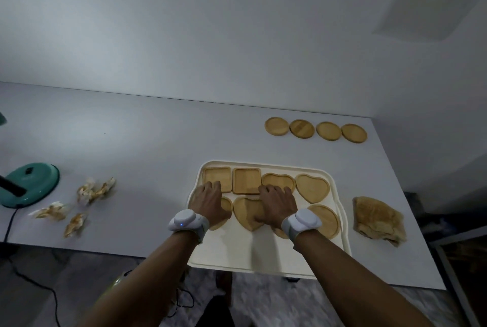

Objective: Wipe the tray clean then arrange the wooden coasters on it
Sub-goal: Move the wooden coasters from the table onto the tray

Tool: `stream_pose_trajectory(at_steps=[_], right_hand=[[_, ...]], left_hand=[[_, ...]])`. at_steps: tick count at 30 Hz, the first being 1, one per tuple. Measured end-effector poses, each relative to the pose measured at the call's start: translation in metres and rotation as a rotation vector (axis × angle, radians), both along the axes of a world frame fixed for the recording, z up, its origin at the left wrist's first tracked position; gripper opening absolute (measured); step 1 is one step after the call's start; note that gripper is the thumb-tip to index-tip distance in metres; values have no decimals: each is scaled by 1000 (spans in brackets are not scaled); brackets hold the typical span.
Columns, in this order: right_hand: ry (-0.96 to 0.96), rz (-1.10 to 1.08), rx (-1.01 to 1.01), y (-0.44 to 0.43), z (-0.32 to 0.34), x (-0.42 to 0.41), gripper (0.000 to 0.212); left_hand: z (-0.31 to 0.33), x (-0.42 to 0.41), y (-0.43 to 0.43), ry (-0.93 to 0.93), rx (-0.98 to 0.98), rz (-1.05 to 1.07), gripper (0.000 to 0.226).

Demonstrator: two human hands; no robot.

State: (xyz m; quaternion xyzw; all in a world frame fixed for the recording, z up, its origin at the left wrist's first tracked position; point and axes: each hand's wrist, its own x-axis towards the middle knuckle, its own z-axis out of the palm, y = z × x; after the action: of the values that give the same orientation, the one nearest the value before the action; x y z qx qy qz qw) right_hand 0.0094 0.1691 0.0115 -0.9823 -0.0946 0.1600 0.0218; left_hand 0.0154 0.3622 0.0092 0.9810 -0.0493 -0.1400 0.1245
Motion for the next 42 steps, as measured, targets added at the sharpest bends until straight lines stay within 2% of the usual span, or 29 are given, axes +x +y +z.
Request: stream_pose_trajectory(at_steps=[6, 12, 22, 33, 42], right_hand=[[-37, -32, -26, -28, 20, 22, 64], [-57, -93, -27, -61, 30, 61, 64], [-15, -181, -31, -121, 18, 153, 65], [47, -257, -41, -163, -11, 260, 70], [73, -311, -58, -169, -26, 305, 78]], left_hand=[[20, 33, -25, -18, -23, -51, 79], [28, 83, -64, -6, -51, -89, 69], [21, 183, -125, 0, -53, -122, 65], [-4, 282, -176, 74, -62, -159, 81], [-31, 318, -196, 110, -75, -182, 96]])
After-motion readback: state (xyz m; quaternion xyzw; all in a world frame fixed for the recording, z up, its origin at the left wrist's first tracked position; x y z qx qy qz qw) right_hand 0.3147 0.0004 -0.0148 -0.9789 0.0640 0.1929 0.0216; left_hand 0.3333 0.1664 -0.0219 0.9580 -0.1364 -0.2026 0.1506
